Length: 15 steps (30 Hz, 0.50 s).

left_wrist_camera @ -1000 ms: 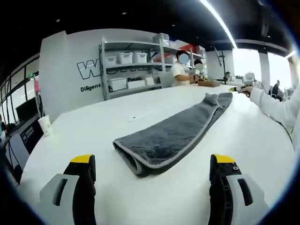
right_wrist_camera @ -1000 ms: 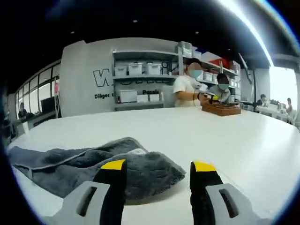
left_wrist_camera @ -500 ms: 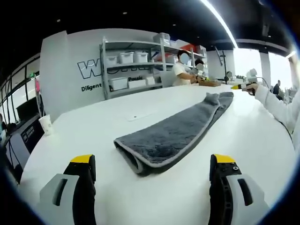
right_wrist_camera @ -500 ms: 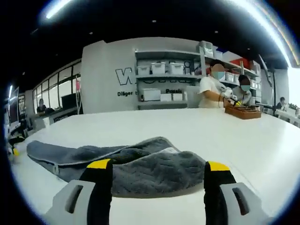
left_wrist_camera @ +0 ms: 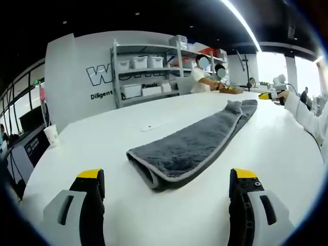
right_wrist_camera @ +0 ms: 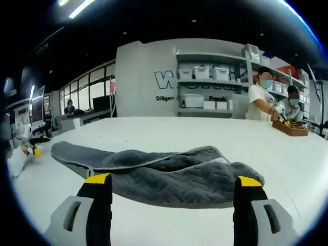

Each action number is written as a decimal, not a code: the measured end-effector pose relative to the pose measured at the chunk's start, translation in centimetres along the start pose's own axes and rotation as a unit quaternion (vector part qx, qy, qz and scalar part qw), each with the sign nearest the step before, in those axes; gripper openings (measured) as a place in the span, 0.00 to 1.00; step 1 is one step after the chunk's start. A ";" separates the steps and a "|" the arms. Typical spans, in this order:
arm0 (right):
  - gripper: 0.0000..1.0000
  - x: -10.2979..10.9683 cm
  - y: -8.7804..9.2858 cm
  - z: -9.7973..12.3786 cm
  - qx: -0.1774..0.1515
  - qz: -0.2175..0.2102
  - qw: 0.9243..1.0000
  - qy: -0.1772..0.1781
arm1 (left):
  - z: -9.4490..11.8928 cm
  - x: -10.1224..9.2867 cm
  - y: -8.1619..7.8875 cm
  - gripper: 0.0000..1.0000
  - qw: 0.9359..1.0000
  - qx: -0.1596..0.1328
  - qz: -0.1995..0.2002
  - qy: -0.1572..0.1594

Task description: Open the folded towel by lifting each exposed corner and separating the folded layers until the towel lies flat within the target outline without major curled edges

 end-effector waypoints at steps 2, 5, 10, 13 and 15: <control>0.99 0.5 -0.1 0.0 -0.001 0.006 1.000 -0.007 | 0.0 0.0 0.0 0.99 1.000 -0.001 -0.001 0.000; 0.99 1.4 0.0 0.0 -0.003 0.017 1.000 -0.018 | 0.0 -0.1 0.1 0.99 1.000 0.003 -0.004 -0.004; 0.99 2.5 0.4 -0.4 0.002 0.023 0.999 -0.041 | 0.0 0.0 0.1 0.99 1.000 0.003 -0.008 -0.011; 0.99 3.0 0.6 -0.6 0.006 0.030 0.998 -0.049 | 0.1 0.3 -0.1 0.99 0.999 0.004 -0.023 -0.022; 0.99 3.1 0.7 -0.7 0.007 0.031 0.998 -0.052 | 0.1 0.4 -0.2 0.98 0.999 0.005 -0.033 -0.031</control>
Point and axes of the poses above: the point that each gripper's makers call its tool centre point, and the gripper's own axes: z roughly backward along the fingers, x roughly to its left, y roughly out of its underside, the point moved 4 cm from there along z, roughly backward along the fingers, and after that the axes turned 13 degrees about -z, right-handed, at the moved point
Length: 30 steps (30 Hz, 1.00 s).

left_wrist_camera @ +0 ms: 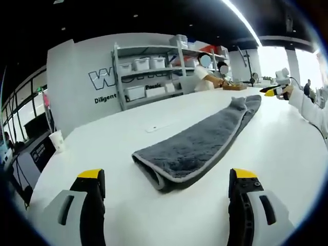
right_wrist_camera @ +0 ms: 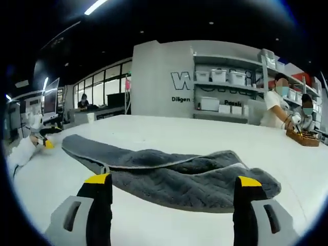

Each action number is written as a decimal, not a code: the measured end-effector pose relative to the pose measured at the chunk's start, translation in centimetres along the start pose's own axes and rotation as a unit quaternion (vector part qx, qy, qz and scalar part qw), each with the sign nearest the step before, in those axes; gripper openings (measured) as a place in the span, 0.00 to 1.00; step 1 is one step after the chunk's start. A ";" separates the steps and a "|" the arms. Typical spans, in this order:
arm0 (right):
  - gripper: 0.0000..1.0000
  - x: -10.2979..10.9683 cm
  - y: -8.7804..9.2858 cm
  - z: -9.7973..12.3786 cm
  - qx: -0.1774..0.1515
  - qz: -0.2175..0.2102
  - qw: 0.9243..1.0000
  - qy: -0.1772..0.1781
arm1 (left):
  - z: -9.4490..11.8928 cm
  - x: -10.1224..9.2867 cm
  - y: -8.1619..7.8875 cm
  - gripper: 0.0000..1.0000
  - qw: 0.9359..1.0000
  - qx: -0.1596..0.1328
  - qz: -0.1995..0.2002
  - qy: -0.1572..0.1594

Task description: Open the folded towel by lifting each exposed corner and separating the folded layers until the towel lies flat within the target outline without major curled edges

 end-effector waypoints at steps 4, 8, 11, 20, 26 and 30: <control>0.98 0.1 0.1 0.0 -0.002 0.000 1.000 -0.001 | 0.0 0.5 0.0 0.96 1.000 0.007 -0.022 -0.019; 0.96 0.0 -0.1 0.0 -0.007 -0.001 1.000 0.000 | -0.2 0.5 -0.1 0.93 0.997 0.021 -0.066 -0.038; 0.95 0.3 0.2 0.1 -0.006 -0.002 1.000 0.000 | -0.4 0.4 0.1 0.92 0.992 0.044 -0.105 -0.048; 0.93 0.2 0.6 -0.3 0.002 -0.001 1.000 -0.001 | -0.6 0.5 0.3 0.91 0.987 0.060 -0.134 -0.070; 0.93 0.4 0.9 -0.4 0.007 0.000 1.000 -0.005 | -0.5 0.5 -0.1 0.90 0.980 0.067 -0.164 -0.093; 0.92 0.6 1.1 -0.4 0.009 0.003 1.000 -0.004 | -0.5 0.6 -0.2 0.87 0.973 0.074 -0.190 -0.107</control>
Point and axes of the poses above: the point that each gripper's makers call its tool centre point, and the gripper's own axes: z roughly backward along the fingers, x roughly to its left, y roughly out of its underside, the point moved 4 cm from there along z, roughly backward along the fingers, and after that the axes turned 13 degrees about -z, right-handed, at the moved point
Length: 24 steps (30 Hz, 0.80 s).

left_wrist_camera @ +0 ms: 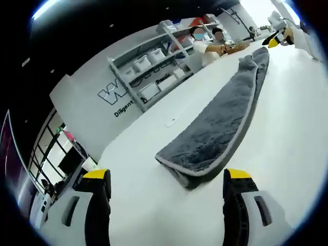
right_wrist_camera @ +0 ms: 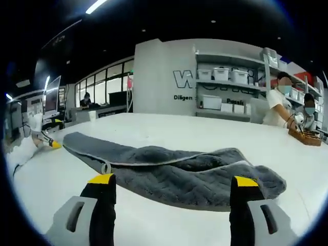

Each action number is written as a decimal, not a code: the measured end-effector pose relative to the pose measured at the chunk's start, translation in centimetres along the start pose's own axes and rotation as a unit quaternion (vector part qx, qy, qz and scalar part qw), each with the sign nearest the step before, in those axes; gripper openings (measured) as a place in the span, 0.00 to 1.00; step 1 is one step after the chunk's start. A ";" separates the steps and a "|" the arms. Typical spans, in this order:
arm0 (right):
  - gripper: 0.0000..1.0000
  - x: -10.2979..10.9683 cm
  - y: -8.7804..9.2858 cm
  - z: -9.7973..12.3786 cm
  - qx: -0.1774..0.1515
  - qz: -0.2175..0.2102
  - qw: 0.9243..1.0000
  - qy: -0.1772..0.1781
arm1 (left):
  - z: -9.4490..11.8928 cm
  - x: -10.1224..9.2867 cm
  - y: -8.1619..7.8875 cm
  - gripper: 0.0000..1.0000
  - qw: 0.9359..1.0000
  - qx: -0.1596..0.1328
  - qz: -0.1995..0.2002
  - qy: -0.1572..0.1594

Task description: Open the folded towel by lifting each exposed corner and separating the folded layers until the towel lies flat within the target outline without major curled edges

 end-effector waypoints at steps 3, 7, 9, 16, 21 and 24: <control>0.92 0.3 0.2 0.0 0.003 0.010 1.000 0.004 | -0.1 -0.2 -0.2 0.85 1.000 -0.003 -0.004 -0.001; 0.92 0.4 0.4 -0.2 0.008 0.011 1.000 -0.002 | -0.2 -0.5 -0.6 0.82 1.000 -0.008 -0.015 -0.003; 0.91 0.5 0.5 -0.3 0.010 0.013 1.000 -0.003 | -0.3 -0.6 -0.8 0.81 1.000 -0.008 -0.026 -0.007; 0.91 0.6 0.7 -0.4 0.014 0.014 1.000 -0.007 | -0.3 -1.2 -1.5 0.70 0.997 -0.012 -0.071 -0.007; 0.90 0.5 0.7 -0.6 0.016 0.012 1.000 -0.008 | -0.6 -1.8 -1.7 0.59 0.995 -0.012 -0.094 0.007; 0.90 0.4 0.7 -0.6 0.016 0.011 1.000 -0.009 | -0.6 -2.0 -1.8 0.50 0.995 -0.018 -0.099 0.018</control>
Point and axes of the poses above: the point that each gripper's makers call its tool centre point, and the gripper's own axes: z roughly backward along the fingers, x roughly to its left, y roughly out of its underside, the point moved 4 cm from there along z, roughly backward along the fingers, and after that the axes turned 13 degrees about -z, right-handed, at the moved point
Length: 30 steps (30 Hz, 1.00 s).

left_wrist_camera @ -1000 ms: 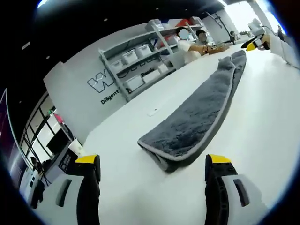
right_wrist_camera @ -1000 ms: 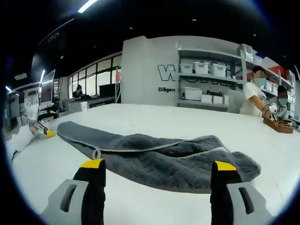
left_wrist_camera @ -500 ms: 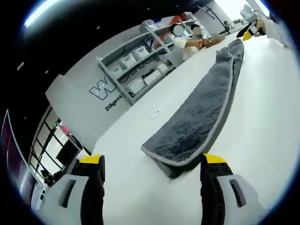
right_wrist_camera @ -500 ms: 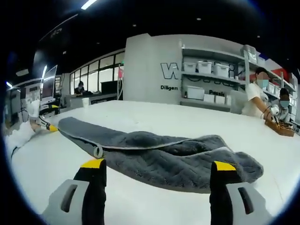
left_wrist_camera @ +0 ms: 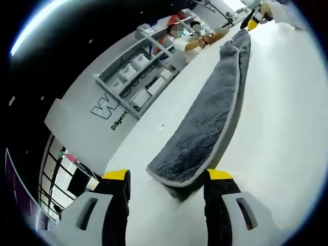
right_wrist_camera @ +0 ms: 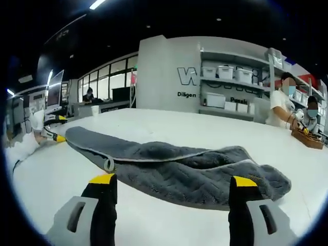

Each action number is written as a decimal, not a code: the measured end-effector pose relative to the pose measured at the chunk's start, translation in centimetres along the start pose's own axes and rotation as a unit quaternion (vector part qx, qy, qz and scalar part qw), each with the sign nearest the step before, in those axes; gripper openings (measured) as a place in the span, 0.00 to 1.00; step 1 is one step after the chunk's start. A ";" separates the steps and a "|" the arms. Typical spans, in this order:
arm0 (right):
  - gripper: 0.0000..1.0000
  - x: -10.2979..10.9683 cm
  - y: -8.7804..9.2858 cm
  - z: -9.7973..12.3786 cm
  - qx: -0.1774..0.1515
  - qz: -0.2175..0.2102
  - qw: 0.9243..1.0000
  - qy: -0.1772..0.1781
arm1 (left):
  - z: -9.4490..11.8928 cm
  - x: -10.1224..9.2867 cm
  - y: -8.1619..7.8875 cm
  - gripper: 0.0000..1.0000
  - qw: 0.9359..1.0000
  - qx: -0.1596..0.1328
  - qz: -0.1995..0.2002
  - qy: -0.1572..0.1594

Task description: Open the folded towel by lifting each exposed corner and separating the folded layers until the towel lies flat within the target outline without major curled edges

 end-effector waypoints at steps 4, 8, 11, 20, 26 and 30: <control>0.90 0.1 0.1 0.0 0.002 0.001 1.000 0.000 | 0.2 -0.3 -0.5 0.32 1.000 -0.023 0.002 0.020; 0.89 0.4 0.4 0.0 0.004 0.000 1.000 0.000 | 0.1 -0.6 -0.7 0.26 0.999 -0.029 -0.013 0.028; 0.89 0.5 0.5 0.0 0.006 0.000 1.000 0.000 | 0.1 -0.9 -1.0 0.20 0.998 -0.038 -0.018 0.036; 0.88 0.5 0.7 -0.2 0.011 0.000 1.000 -0.001 | 0.1 -1.4 -1.2 0.07 0.997 -0.049 -0.022 0.056; 0.87 0.3 0.6 -0.3 0.010 0.000 1.000 -0.002 | 0.3 -1.4 -1.4 0.02 0.997 -0.053 -0.019 0.057; 0.87 0.3 0.5 -0.3 0.008 0.000 1.000 -0.002 | 0.5 -1.1 -1.4 0.02 0.997 -0.056 -0.014 0.056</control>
Point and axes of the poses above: the point that each gripper's makers call its tool centre point, and the gripper's own axes: z roughly backward along the fingers, x roughly to its left, y roughly out of its underside, the point moved 4 cm from there along z, roughly backward along the fingers, and after that the axes turned 13 degrees about -z, right-handed, at the moved point
